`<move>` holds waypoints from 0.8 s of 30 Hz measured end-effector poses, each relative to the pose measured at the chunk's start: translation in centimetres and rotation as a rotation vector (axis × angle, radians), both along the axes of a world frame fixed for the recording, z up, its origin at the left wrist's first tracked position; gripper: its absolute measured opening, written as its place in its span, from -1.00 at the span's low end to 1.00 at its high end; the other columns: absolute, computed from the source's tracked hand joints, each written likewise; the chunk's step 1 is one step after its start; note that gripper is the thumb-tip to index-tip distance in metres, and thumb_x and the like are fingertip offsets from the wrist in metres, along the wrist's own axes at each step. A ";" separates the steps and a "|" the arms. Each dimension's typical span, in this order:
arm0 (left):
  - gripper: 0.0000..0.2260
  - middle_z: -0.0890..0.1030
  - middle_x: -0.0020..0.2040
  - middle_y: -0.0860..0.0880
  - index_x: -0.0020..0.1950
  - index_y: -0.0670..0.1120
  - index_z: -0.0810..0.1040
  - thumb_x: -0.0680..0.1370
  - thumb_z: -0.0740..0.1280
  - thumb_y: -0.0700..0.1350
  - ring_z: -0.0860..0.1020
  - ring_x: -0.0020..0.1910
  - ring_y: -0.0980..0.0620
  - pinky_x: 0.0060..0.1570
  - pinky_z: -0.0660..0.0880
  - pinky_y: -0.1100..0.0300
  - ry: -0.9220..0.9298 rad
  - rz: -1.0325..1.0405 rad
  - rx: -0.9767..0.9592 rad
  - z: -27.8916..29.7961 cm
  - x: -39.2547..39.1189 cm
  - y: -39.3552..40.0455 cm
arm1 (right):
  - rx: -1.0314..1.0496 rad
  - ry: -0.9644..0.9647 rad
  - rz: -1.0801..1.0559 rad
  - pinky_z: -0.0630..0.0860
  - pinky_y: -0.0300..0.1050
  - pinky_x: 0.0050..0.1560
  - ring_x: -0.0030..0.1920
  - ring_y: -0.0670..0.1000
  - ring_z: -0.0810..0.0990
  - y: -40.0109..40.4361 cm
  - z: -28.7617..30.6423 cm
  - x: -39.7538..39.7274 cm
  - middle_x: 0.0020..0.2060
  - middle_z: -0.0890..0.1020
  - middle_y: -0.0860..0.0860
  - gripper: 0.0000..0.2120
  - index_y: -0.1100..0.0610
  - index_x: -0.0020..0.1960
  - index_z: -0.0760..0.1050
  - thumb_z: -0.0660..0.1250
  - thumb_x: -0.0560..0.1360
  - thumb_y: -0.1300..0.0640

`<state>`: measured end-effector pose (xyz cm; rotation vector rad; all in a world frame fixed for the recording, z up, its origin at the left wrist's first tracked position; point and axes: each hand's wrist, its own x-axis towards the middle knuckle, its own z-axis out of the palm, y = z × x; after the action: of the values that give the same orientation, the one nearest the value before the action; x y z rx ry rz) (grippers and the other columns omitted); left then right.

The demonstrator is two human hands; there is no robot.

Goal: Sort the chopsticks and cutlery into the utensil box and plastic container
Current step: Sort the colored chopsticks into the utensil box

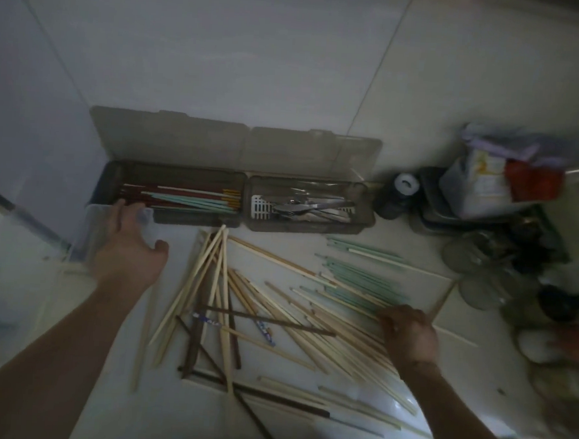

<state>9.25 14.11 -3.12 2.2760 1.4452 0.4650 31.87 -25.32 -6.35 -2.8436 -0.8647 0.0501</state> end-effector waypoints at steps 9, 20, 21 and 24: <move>-0.38 0.22 0.52 -0.05 0.43 -0.01 0.31 0.41 0.46 -0.12 0.39 0.35 -0.25 0.17 0.43 -0.20 0.035 -0.006 0.044 -0.6 0.2 0.1 | -0.019 -0.018 0.003 0.49 -0.06 -0.20 -0.19 0.16 0.58 -0.4 0.1 -1.8 -0.20 0.65 -0.01 -0.70 0.03 -0.16 0.65 0.16 0.42 -0.03; -0.36 0.26 0.49 -0.07 0.42 0.01 0.30 0.40 0.47 -0.09 0.40 0.34 -0.24 0.17 0.46 -0.21 0.030 -0.031 0.054 -0.8 -0.5 0.8 | -0.112 -0.085 0.075 0.49 -0.04 -0.26 -0.24 0.17 0.57 0.6 0.1 -2.6 -0.26 0.65 0.00 -0.68 0.04 -0.21 0.65 0.13 0.42 -0.03; -0.36 0.28 0.48 -0.07 0.42 0.01 0.31 0.39 0.47 -0.09 0.40 0.34 -0.23 0.18 0.47 -0.19 0.029 -0.028 0.066 -0.8 -0.5 0.8 | -0.109 -0.073 0.061 0.50 -0.02 -0.27 -0.23 0.17 0.57 0.8 0.1 -2.6 -0.25 0.64 0.01 -0.67 0.05 -0.19 0.64 0.12 0.42 -0.02; -0.38 0.31 0.47 -0.08 0.41 0.00 0.34 0.39 0.45 -0.06 0.41 0.34 -0.19 0.17 0.48 -0.16 0.017 -0.020 0.077 -0.6 -0.5 0.7 | -0.032 -0.026 -0.045 0.51 0.01 -0.23 -0.18 0.21 0.58 1.3 -0.1 -2.3 -0.18 0.63 0.07 -0.75 0.08 -0.10 0.60 0.16 0.47 0.05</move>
<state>8.70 14.81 -3.74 2.3581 1.4344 0.5045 29.57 -24.02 -6.41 -2.8981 -0.8117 0.0220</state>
